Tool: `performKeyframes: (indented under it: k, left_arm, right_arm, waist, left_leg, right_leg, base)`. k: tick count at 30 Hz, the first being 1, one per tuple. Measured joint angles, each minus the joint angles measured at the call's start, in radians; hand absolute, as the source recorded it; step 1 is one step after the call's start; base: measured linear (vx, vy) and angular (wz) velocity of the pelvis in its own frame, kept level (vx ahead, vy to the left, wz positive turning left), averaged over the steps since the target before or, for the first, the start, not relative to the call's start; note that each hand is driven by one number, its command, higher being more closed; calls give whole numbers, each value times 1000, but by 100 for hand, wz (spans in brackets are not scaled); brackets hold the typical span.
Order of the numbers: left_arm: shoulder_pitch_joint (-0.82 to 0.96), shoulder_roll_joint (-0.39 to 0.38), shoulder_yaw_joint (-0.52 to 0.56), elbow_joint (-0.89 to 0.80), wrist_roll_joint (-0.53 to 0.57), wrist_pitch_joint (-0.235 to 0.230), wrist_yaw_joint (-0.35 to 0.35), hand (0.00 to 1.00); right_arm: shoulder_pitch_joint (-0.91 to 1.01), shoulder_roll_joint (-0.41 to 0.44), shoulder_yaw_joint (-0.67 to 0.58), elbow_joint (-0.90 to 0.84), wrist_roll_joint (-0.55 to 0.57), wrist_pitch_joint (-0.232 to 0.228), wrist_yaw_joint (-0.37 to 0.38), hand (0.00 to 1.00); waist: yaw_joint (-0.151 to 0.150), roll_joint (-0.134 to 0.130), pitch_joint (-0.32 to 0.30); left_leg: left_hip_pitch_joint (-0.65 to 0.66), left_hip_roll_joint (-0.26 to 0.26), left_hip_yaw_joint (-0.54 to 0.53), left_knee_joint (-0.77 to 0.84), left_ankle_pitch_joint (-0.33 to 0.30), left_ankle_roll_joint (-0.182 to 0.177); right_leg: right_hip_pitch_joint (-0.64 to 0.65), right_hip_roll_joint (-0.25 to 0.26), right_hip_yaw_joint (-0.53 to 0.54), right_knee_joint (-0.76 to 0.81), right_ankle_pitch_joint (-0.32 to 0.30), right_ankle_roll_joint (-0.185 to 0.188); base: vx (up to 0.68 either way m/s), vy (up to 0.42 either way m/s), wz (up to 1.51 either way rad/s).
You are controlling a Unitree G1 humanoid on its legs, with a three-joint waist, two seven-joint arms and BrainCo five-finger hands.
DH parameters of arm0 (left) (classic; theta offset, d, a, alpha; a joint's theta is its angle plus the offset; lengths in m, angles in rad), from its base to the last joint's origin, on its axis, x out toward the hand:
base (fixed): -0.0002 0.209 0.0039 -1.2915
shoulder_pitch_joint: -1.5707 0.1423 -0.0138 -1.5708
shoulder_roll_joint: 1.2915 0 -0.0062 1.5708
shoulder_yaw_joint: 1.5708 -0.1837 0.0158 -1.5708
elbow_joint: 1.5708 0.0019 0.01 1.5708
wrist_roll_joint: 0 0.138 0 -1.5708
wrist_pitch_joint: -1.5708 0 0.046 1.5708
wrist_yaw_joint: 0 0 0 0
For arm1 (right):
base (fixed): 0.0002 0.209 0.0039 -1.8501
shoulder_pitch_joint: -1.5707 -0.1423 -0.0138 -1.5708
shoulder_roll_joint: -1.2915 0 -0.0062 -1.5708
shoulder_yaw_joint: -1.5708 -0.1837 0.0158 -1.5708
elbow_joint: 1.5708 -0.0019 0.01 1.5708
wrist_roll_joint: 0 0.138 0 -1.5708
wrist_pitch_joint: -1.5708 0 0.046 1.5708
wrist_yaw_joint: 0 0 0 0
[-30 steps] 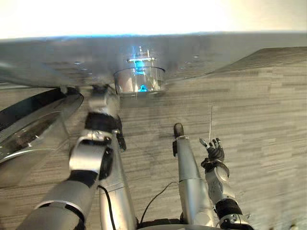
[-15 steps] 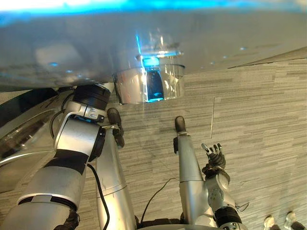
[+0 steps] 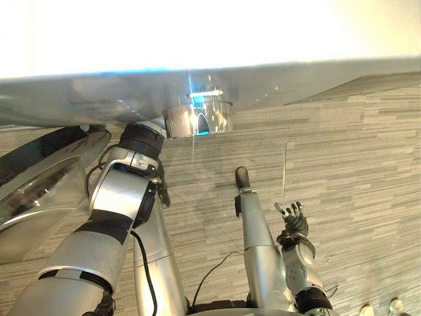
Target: Pick up the laundry basket with both hands and put the clothes into the washing machine.
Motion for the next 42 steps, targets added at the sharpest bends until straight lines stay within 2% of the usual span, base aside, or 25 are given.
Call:
performKeyframes:
  k: [3, 4, 6, 8, 10, 14, 17, 19, 21, 22, 23, 26, 27, 29, 31, 32, 33, 35, 36, 37, 38, 39, 40, 41, 42]
  left_arm:
    - [42, -34, 87, 76, -273, -49, -45, 0]
    - [79, -56, 109, 81, -435, -78, -91, 0]
    - [132, -104, 145, 78, -557, -129, -123, 0]
    - [209, -154, 184, 55, -611, -150, -143, 0]
    - [336, -202, 221, 37, -597, -172, -153, 0]
    - [601, -305, 208, 43, -488, -149, -191, 0]
    - [793, -330, 196, 45, -436, -142, -235, 0]
    - [937, -329, 205, 77, -335, -141, -258, 0]
    - [1026, -327, 230, 97, -261, -150, -271, 0]
    - [1068, -326, 268, 106, -227, -140, -284, 0]
    - [1096, -326, 304, 125, -205, -135, -287, 0]
    - [1192, -323, 396, 142, -165, -133, -306, 0]
    - [1226, -323, 430, 144, -164, -134, -310, 0]
    - [1251, -327, 490, 166, -170, -138, -326, 0]
    - [1245, -323, 558, 176, -194, -143, -333, 0]
    - [1250, -324, 592, 191, -226, -142, -348, 0]
    - [1253, -330, 623, 203, -249, -143, -358, 0]
    - [1255, -328, 669, 207, -257, -142, -370, 0]
    - [1266, -338, 677, 205, -258, -142, -370, 0]
    - [1275, -329, 671, 203, -262, -142, -370, 0]
    - [1280, -326, 657, 207, -266, -144, -368, 0]
    - [1255, -288, 602, 208, -264, -147, -364, 0]
    - [1248, -271, 547, 212, -241, -142, -346, 0]
    - [1254, -271, 518, 215, -222, -141, -333, 0]
    - [1259, -286, 466, 218, -195, -140, -309, 0]
  right_arm:
    - [16, 14, 2, 0, -1, 21, 0, 0]
    - [28, 23, 2, 2, -2, 26, 0, 0]
    - [35, 24, 3, 12, -3, 42, -1, 0]
    - [34, 24, 5, 22, -5, 48, -1, 0]
    - [29, 22, 3, 29, -10, 58, -2, 0]
    - [6, 20, 1, 57, -43, 68, -3, 0]
    - [-5, 20, -4, 95, -43, 82, -2, 0]
    - [8, 11, -14, 167, -26, 87, 1, 0]
    - [28, -6, -17, 224, -2, 95, 3, 0]
    - [36, -24, -18, 251, 1, 104, 3, 0]
    - [47, -33, -17, 273, 0, 106, 3, 0]
    - [84, -39, -19, 324, -4, 107, 6, 0]
    - [90, -38, -21, 353, -5, 107, 12, 0]
    - [99, -43, -40, 384, -5, 107, 25, 0]
    - [96, -44, -68, 412, -9, 107, 26, 0]
    - [87, -50, -67, 430, -25, 113, 27, 0]
    - [78, -51, -67, 431, -44, 122, 34, 0]
    - [70, -51, -73, 429, -45, 133, 45, 0]
    - [63, -51, -116, 429, -47, 142, 46, 0]
    - [61, -39, -148, 436, -45, 149, 48, 0]
    - [60, -33, -169, 445, -41, 150, 50, 0]
    - [42, -13, -221, 470, -23, 141, 51, 0]
    - [12, -22, -237, 481, 33, 129, 43, 0]
    - [5, -26, -239, 480, 68, 119, 43, 0]
    - [-1, -44, -244, 481, 122, 98, 41, 0]
  waist:
    - [-18, -8, 1]
    - [-21, -11, -1]
    - [-20, -11, -1]
    - [-14, -10, -2]
    - [-10, -9, -9]
    - [11, -6, -32]
    - [20, 9, -65]
    - [40, 34, -107]
    - [46, 73, -136]
    - [66, 89, -162]
    - [68, 100, -187]
    - [70, 112, -273]
    - [69, 111, -309]
    - [68, 107, -336]
    - [73, 96, -345]
    - [73, 100, -347]
    - [75, 105, -351]
    - [85, 109, -358]
    - [95, 120, -376]
    - [82, 107, -401]
    - [64, 85, -426]
    - [32, 16, -433]
    - [45, 35, -434]
    - [37, 51, -438]
    - [20, 73, -436]
  left_leg:
    - [82, -13, 0, -71, 19, -11]
    - [123, -18, 2, -109, 29, -18]
    - [163, -27, 2, -151, 43, -26]
    - [207, -34, 1, -177, 49, -34]
    - [264, -45, 7, -197, 51, -38]
    - [349, -84, 20, -175, 49, -38]
    - [409, -106, 15, -144, 19, -37]
    - [482, -137, 7, -139, 1, -45]
    - [543, -159, -16, -158, -2, -47]
    - [591, -169, -25, -191, 8, -57]
    - [622, -170, -27, -223, 27, -57]
    - [718, -188, -50, -413, 130, -63]
    - [757, -189, -62, -529, 179, -62]
    - [805, -189, -73, -682, 212, -61]
    - [804, -179, -38, -578, 220, -54]
    - [812, -162, -7, -434, 170, -46]
    - [813, -128, 16, -324, 89, -23]
    - [812, -85, 12, -200, 12, 1]
    - [810, -93, 28, -202, -5, 4]
    - [835, -144, 18, -305, -1, 6]
    - [876, -179, -9, -435, 12, -17]
    - [885, -198, -14, -447, -19, 21]
    - [844, -110, -36, -268, -49, 46]
    - [850, -68, -58, -242, -55, 27]
    - [864, -39, -105, -266, -91, -51]
  right_leg:
    - [81, -18, -21, -58, 12, -10]
    - [118, -24, -25, -87, 17, -19]
    - [149, -34, -38, -104, 18, -21]
    - [179, -38, -50, -104, 17, -23]
    - [218, -51, -55, -90, 0, -36]
    - [279, -91, -61, 21, -87, -48]
    - [337, -114, -75, 108, -157, -55]
    - [410, -147, -89, 152, -206, -58]
    - [486, -167, -122, 146, -219, -61]
    - [533, -181, -138, 132, -221, -64]
    - [567, -186, -157, 112, -220, -67]
    - [663, -207, -251, 9, -195, -84]
    - [698, -213, -306, -45, -175, -95]
    - [757, -223, -389, -133, -139, -126]
    - [804, -246, -463, -195, -94, -139]
    - [830, -250, -485, -219, -71, -133]
    - [848, -247, -494, -238, -56, -130]
    - [856, -247, -491, -243, -41, -122]
    - [856, -243, -498, -245, -20, -123]
    - [848, -252, -502, -267, -6, -135]
    - [843, -246, -499, -303, -12, -127]
    - [883, -294, -507, -399, 33, -140]
    - [889, -278, -505, -422, 68, -100]
    - [892, -274, -502, -424, 72, -93]
    - [892, -286, -508, -421, 86, -69]
  base:
    - [71, -36, 23]
    - [64, -26, 17]
    - [90, -43, 22]
    - [78, -50, 18]
    - [88, -55, 22]
    - [43, -61, 39]
    - [-20, -56, 42]
    - [-75, -49, 43]
    - [-63, -37, 48]
    - [-75, -71, 50]
    - [-53, -81, 51]
    - [-47, -120, 80]
    - [-12, -144, 85]
    - [-19, -102, 118]
    - [-22, -38, 90]
    - [15, 3, 38]
    - [36, 46, 21]
    - [48, 172, -11]
    - [30, 250, 2]
    - [33, 186, 37]
    - [94, 80, 106]
    - [158, 45, 74]
    - [153, 66, 45]
    - [110, 206, 0]
    - [54, 380, 28]
